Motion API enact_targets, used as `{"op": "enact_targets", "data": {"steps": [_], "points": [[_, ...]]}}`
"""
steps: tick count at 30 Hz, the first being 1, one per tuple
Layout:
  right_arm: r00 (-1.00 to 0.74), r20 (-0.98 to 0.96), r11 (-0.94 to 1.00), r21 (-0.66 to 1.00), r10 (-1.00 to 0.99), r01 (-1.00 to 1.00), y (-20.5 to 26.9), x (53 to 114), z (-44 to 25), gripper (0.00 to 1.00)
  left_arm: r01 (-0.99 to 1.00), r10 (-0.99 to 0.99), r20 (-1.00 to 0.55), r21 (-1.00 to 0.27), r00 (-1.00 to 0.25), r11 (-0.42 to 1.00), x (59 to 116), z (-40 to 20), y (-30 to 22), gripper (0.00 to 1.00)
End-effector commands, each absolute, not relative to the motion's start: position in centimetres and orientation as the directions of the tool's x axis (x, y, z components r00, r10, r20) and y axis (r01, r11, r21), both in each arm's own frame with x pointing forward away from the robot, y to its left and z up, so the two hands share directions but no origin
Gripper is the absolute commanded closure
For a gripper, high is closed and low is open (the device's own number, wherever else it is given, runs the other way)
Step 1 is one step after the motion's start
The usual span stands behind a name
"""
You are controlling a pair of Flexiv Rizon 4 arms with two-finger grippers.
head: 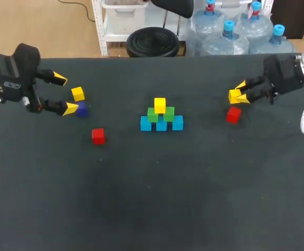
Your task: Place the blue cubes, place green cubes on the blue cubes, place the yellow cubes on the green cubes, then place the red cubes on the yellow cubes, and place purple cube on the red cubes.
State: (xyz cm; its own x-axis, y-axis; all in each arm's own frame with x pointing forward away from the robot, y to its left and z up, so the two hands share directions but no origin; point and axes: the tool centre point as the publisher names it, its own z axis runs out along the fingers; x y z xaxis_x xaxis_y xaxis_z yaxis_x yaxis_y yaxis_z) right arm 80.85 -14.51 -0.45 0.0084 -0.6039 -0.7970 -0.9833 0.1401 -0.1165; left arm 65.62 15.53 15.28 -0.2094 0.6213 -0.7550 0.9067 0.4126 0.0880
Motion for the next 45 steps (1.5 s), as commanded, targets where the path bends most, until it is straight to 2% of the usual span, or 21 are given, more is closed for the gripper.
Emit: {"op": "enact_targets", "data": {"steps": [1, 15, 25, 45], "points": [[-0.012, -0.791, 0.173, -0.119, -0.612, -0.978, -14.3, 79.7, 1.1, 1.00, 0.907, 0.616, -0.761, 0.092, -0.203, 0.411, 65.5, 15.1, 15.7, 0.00], [-0.094, -0.814, 0.344, -0.134, -0.573, -0.930, -12.8, 78.0, 6.9, 1.00, 0.907, 0.616, -0.761, 0.092, -0.203, 0.411, 65.5, 15.1, 15.7, 0.00], [-0.060, -0.825, 0.303, -0.138, -0.562, -0.943, -9.1, 76.2, 8.7, 1.00, 0.907, 0.616, -0.761, 0.092, -0.203, 0.411, 65.5, 15.1, 15.7, 0.00], [-0.039, -0.838, 0.221, -0.099, -0.544, -0.970, -3.1, 74.2, 8.2, 1.00, 0.907, 0.616, -0.761, 0.092, -0.203, 0.411, 65.5, 15.1, 15.7, 0.00]]}}
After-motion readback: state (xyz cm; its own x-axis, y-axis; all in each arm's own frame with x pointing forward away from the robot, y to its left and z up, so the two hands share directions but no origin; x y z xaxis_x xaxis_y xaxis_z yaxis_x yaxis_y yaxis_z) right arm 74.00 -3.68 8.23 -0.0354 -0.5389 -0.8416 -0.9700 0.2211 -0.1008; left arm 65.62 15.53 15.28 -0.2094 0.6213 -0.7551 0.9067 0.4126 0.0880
